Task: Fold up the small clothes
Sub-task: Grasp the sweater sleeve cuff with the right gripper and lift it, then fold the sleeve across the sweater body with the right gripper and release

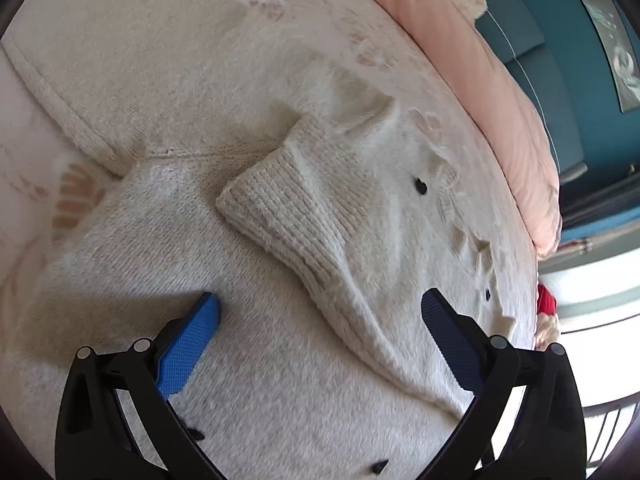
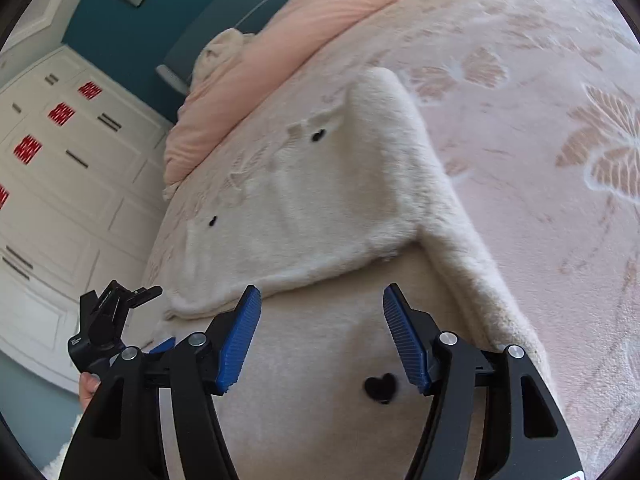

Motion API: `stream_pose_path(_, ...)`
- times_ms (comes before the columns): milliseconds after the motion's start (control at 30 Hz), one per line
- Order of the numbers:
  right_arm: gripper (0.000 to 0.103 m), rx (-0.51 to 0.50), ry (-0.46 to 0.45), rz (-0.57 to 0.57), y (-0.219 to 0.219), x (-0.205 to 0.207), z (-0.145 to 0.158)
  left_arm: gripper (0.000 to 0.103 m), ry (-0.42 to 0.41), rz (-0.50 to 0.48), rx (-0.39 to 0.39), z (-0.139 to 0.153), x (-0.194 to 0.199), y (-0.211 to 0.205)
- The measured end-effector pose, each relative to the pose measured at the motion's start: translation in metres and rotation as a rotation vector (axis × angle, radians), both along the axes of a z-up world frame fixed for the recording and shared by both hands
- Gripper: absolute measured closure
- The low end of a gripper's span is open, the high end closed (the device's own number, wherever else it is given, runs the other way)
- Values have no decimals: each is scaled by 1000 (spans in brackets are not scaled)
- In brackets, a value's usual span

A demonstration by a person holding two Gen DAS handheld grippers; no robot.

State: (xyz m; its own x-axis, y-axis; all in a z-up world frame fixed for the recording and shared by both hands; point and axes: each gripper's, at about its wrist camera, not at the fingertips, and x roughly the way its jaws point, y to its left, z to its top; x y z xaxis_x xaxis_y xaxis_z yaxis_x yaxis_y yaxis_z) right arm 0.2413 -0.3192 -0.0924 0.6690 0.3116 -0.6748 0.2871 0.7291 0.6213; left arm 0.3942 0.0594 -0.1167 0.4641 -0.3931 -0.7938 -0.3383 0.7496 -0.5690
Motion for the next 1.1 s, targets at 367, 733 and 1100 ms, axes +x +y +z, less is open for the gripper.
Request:
stream_pose_path(367, 97, 69, -227, -253, -56, 13, 24, 95, -214, -112, 52, 41, 14, -19)
stream_pose_path(733, 87, -126, -1, -203, -38, -3, 9, 100, -159, -91, 29, 4, -8, 4)
stream_pose_path(1100, 51, -442, -103, 245, 127, -68, -1, 42, -120, 501, 184, 20, -25, 303)
